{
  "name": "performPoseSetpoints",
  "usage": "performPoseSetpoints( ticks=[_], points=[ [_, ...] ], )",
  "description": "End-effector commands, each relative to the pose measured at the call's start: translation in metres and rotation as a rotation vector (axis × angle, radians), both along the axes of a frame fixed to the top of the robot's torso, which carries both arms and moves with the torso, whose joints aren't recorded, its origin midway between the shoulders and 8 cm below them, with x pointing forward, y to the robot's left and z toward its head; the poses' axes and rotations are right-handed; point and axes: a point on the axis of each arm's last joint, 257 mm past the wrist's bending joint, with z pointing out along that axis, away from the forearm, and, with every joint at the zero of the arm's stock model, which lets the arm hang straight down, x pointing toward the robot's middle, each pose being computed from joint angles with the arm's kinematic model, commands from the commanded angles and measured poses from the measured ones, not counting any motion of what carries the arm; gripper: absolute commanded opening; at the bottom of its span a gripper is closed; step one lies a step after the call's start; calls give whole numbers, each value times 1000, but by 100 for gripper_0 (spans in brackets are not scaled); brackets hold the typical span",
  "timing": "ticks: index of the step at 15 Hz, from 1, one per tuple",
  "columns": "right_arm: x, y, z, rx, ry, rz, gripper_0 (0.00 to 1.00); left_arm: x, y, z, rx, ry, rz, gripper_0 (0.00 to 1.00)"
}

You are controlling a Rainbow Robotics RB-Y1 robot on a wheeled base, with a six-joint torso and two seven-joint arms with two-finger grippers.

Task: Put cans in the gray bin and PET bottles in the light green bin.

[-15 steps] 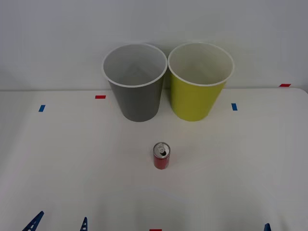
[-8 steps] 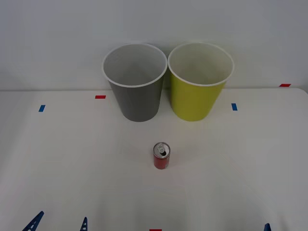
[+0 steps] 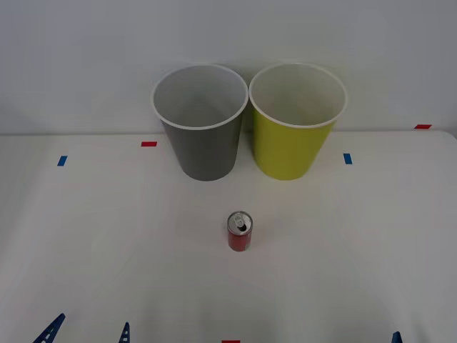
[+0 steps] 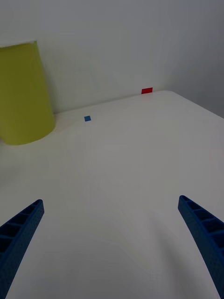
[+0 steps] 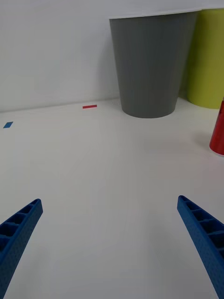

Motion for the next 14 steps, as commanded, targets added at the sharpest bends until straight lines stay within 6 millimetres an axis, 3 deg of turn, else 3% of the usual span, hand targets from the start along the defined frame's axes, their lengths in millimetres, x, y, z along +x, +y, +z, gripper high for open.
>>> performPoseSetpoints(
  ticks=[1, 14],
  points=[
    [0, 0, 0, 0, 0, 0, 100, 0, 0, 0, 0, 0, 0, 100],
    [0, 0, 0, 0, 0, 0, 100, 0, 0, 0, 0, 0, 0, 100]
  ],
)
